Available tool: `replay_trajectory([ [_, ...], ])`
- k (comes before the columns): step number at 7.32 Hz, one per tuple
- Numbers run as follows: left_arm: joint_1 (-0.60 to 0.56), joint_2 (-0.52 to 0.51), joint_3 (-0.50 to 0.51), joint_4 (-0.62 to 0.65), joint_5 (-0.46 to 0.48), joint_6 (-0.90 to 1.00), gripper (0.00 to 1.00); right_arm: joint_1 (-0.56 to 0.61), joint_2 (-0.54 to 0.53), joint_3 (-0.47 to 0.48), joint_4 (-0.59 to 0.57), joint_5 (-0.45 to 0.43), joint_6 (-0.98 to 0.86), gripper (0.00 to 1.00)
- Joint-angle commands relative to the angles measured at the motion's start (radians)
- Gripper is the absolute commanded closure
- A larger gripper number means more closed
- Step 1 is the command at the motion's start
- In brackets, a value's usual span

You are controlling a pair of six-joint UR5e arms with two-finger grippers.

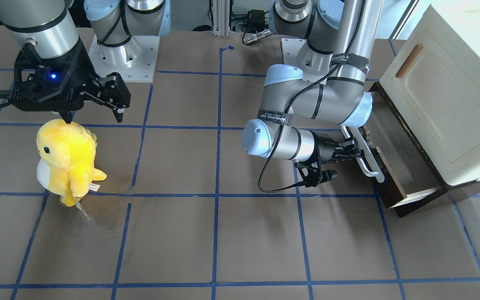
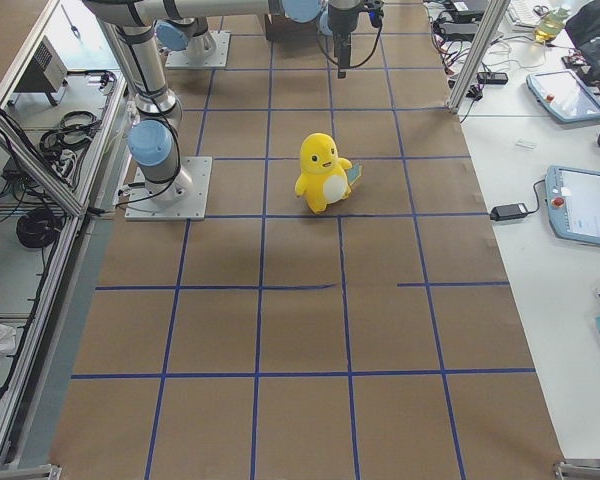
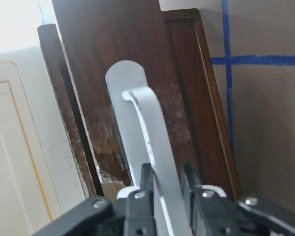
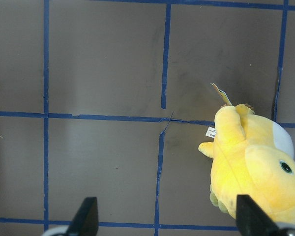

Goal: Pull drawer sideways
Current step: 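Pull the drawer outward by its handle with the left gripper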

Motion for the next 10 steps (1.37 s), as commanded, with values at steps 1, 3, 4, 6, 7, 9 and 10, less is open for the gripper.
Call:
replay_trajectory([
  [1,-0.006,-0.001,0.002,0.002,-0.002,0.000,0.70,0.000,0.000,0.000,0.000,0.000,0.001,0.00],
  [3,-0.006,-0.001,0.002,0.002,-0.001,0.000,0.68,0.000,0.000,0.000,0.000,0.000,0.001,0.00],
  [4,-0.007,-0.001,0.002,0.002,-0.001,0.002,0.58,0.000,0.000,0.000,0.000,0.000,0.001,0.00],
  [6,-0.007,0.006,0.002,0.002,-0.001,0.002,0.00,0.000,0.000,0.000,0.000,0.000,0.001,0.00],
  [7,-0.013,0.018,0.008,0.002,-0.002,0.009,0.00,0.000,0.000,0.000,0.000,0.000,0.001,0.00],
  [9,-0.018,0.058,0.122,-0.007,-0.245,0.093,0.00,0.000,0.000,0.000,0.000,0.000,0.001,0.00],
  [10,-0.018,0.073,0.175,-0.011,-0.378,0.115,0.00,0.000,0.000,0.000,0.000,0.000,0.001,0.00],
])
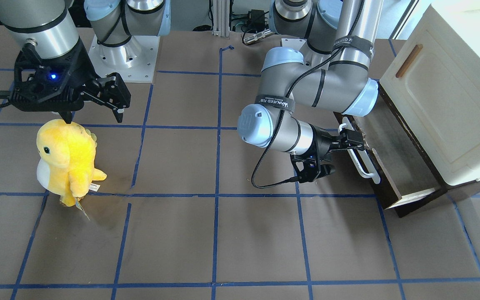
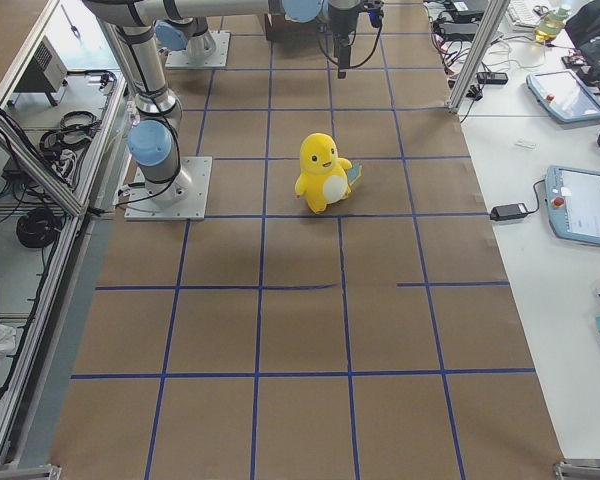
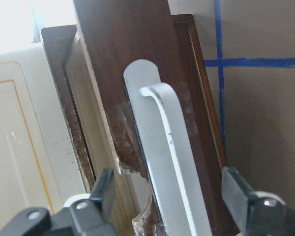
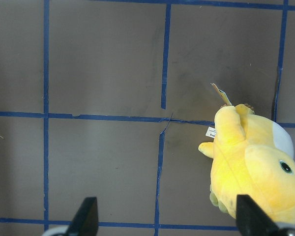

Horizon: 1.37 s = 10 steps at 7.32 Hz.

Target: Pull drawer sideways

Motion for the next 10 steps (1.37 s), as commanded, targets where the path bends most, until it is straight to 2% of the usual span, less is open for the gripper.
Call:
replay_trajectory([
  [1,-0.002,0.051,0.086,0.008,-0.229,0.129,0.00,0.000,0.000,0.000,0.000,0.000,0.000,0.00],
  [4,0.028,0.226,0.171,0.023,-0.442,0.375,0.00,0.000,0.000,0.000,0.000,0.000,0.000,0.00],
  [6,0.115,0.371,0.180,-0.062,-0.648,0.414,0.00,0.000,0.000,0.000,0.000,0.000,0.000,0.00],
  [7,0.170,0.413,0.179,-0.066,-0.738,0.431,0.00,0.000,0.000,0.000,0.000,0.000,0.000,0.00],
  [9,0.275,0.444,0.156,-0.058,-0.832,0.492,0.02,0.000,0.000,0.000,0.000,0.000,0.000,0.00],
  [10,0.283,0.456,0.151,-0.054,-0.836,0.555,0.04,0.000,0.000,0.000,0.000,0.000,0.000,0.00],
])
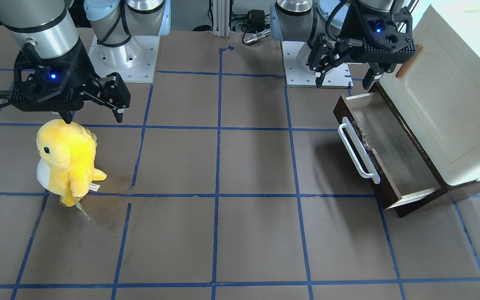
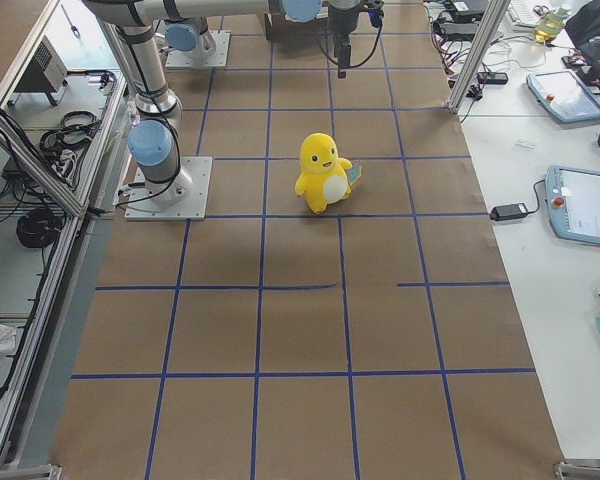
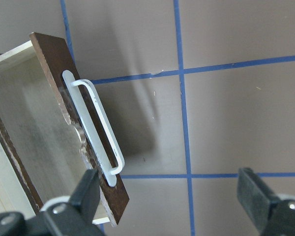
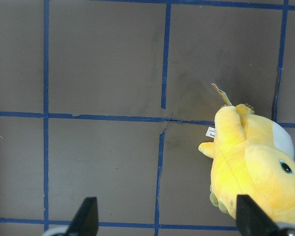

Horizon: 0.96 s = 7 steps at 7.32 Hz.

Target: Pull drawer sideways

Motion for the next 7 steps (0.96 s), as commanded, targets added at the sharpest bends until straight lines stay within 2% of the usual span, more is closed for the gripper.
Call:
replay_trajectory([
  [1,0.043,0.019,-0.024,0.034,-0.025,0.085,0.07,0.000,0.000,0.000,0.000,0.000,0.000,0.00],
  [2,0.052,0.013,-0.044,0.119,-0.045,0.092,0.06,0.000,0.000,0.000,0.000,0.000,0.000,0.00],
  [4,0.052,0.011,-0.053,0.137,-0.054,0.070,0.00,0.000,0.000,0.000,0.000,0.000,0.000,0.00],
  [7,0.057,0.010,-0.049,0.138,-0.040,0.069,0.00,0.000,0.000,0.000,0.000,0.000,0.000,0.00],
])
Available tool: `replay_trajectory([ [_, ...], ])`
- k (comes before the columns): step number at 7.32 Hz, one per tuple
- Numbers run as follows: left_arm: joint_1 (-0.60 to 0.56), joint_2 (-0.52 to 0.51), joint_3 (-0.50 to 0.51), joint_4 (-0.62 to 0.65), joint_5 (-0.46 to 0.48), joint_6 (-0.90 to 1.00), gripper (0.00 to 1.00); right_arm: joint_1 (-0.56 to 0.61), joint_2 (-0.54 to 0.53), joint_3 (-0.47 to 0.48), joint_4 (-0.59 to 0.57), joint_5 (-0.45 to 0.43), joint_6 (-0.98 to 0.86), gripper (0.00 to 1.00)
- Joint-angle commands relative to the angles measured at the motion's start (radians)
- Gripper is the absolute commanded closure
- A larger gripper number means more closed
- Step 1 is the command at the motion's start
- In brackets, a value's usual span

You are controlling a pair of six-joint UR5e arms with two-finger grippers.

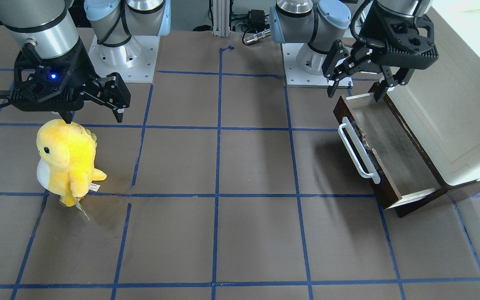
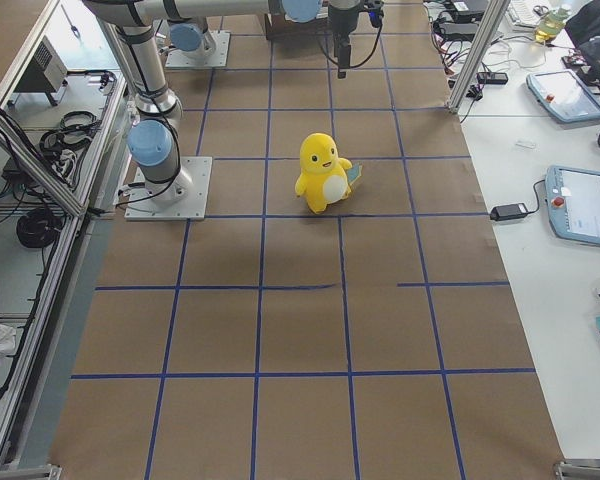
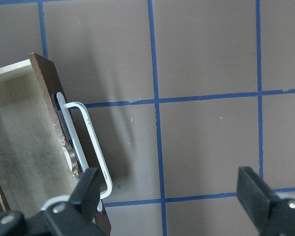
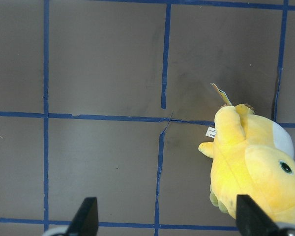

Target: Pull drawer sideways

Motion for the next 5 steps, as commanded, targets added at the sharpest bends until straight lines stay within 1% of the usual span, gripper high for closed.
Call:
replay_trajectory([
  [1,0.000,-0.010,0.003,0.002,-0.001,0.000,0.00,0.000,0.000,0.000,0.000,0.000,0.000,0.00],
  [5,0.000,-0.007,0.002,0.002,0.002,0.001,0.00,0.000,0.000,0.000,0.000,0.000,0.000,0.00],
])
